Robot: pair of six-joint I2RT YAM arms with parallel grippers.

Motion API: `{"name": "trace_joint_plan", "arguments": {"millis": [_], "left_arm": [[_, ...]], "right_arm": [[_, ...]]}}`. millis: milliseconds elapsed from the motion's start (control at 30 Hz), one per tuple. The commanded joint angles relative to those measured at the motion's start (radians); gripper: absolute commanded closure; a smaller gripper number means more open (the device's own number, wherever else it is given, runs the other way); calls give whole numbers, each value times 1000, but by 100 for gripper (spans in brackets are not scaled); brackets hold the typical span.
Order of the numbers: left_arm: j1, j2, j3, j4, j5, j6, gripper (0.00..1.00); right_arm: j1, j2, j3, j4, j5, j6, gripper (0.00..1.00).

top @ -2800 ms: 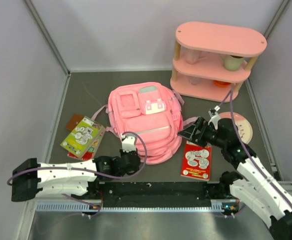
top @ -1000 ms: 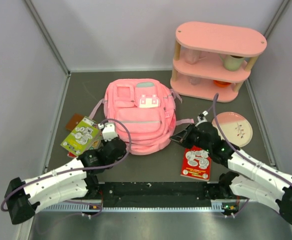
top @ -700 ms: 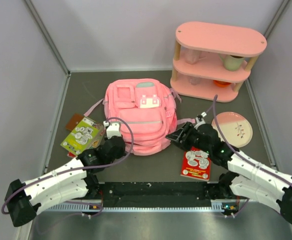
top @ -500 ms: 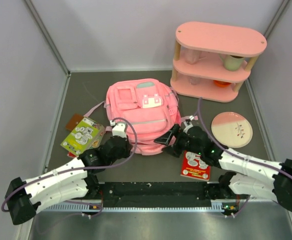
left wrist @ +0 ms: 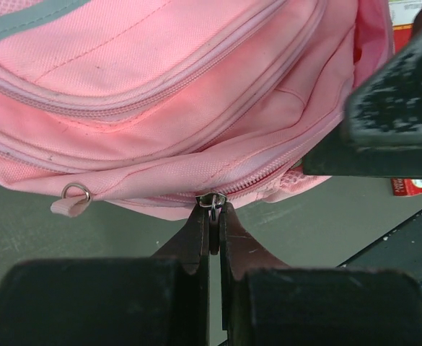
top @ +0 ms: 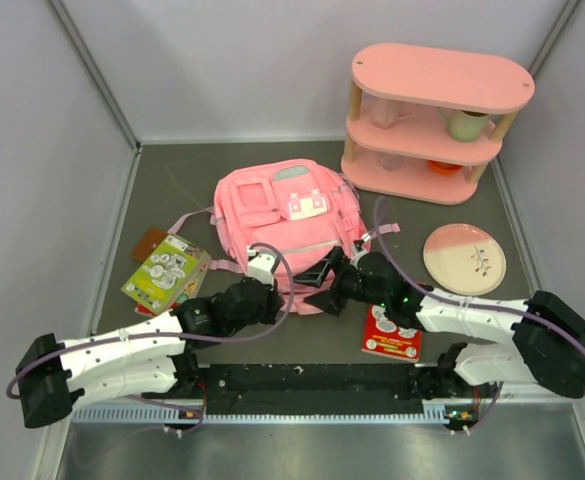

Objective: Pack the student bag
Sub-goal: Unzip the student bag at the center of the board.

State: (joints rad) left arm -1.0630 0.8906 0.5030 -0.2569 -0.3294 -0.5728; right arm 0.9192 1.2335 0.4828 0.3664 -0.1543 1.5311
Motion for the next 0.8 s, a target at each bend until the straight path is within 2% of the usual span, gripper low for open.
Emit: {"name": "trace_joint_plan", "arguments": {"millis": [0,133,300,400,433,500,533,567,667,767], "left_arm": [[-23,-5,69,142,1,11,100],[-38,10,86,159,7,27,100],[-78,48,101,211,20,40,100],[-115,71,109,231,10,47,100],[-121,76,111,234,6,50,100],[-137,77,109,237,-6,48,100],[-138,79,108,232,-11,41,100],[-140,77,105,226,-25,37,100],[-140,48,92,173,-86,19,100],[-138,5,74,79,-232,-18,100]], "right_arm": [[17,24,53,16,21,32,19],[23,58,57,-20,44,57,20],[32,81,74,-115,130,99,28],[33,93,63,-103,159,127,39],[33,98,63,-103,182,126,53],[33,103,63,-103,199,126,68],[33,103,56,-98,206,126,94],[33,98,51,-95,214,121,100],[32,55,8,-90,252,120,100],[17,-37,-38,-121,294,87,100]]}}
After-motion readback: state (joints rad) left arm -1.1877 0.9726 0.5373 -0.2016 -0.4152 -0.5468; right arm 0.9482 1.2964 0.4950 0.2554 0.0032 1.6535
